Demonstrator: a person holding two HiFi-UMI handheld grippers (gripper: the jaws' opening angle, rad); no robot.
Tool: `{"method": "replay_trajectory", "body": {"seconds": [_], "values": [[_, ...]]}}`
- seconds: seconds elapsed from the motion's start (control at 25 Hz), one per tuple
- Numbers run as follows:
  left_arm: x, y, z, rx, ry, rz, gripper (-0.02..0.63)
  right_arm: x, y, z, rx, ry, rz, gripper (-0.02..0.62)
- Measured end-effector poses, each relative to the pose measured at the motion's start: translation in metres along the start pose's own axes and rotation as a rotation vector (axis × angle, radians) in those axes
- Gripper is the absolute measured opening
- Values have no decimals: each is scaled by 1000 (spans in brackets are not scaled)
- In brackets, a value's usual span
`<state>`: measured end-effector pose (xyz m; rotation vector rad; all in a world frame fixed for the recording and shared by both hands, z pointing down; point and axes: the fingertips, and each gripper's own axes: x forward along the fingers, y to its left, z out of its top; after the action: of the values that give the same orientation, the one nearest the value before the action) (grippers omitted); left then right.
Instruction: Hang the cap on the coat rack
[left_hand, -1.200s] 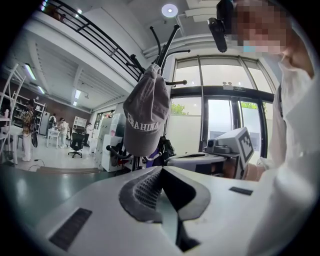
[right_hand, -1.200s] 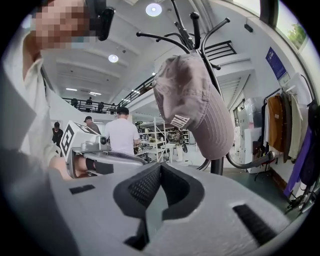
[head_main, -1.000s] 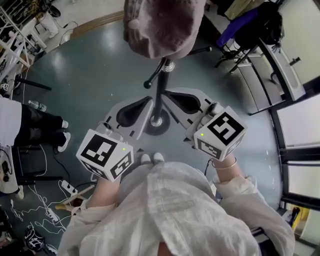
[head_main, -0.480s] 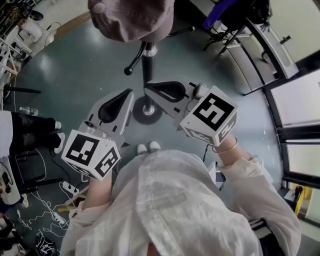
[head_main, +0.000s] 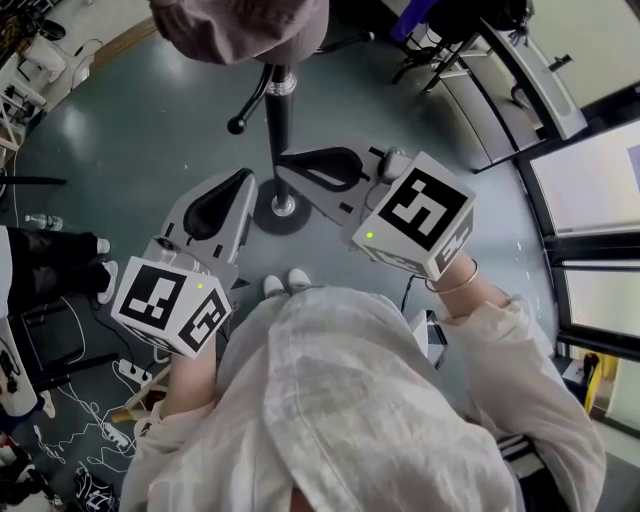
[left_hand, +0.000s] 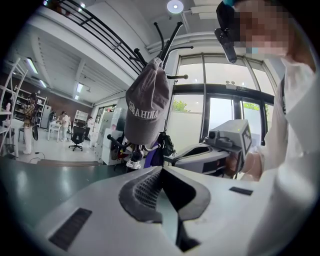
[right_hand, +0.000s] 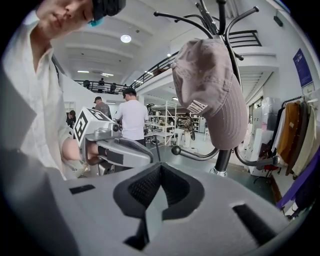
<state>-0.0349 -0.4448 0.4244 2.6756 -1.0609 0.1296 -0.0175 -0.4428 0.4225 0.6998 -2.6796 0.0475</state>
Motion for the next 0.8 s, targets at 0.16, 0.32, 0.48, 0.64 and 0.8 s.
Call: {"method": "replay_trajectory", "body": {"seconds": [0.16,0.32,0.48,0.64,0.8], "values": [[1,1,-3,-9,3,1,15,-2,-1,-4,1,22,-7,2],[3,0,-7,-23,5,-7,15,-1,0,-5,-7,33,-2,2],[3,2,-8,-29,5,-19,15,5,3,-6,-10,41,2,2],[3,4,-9,-33,3,-27,15,8,4,-4,-10,42,-4,2],[0,5,-9,-36,4,-31,15,7,2,0,-9,22,-28,2]]}}
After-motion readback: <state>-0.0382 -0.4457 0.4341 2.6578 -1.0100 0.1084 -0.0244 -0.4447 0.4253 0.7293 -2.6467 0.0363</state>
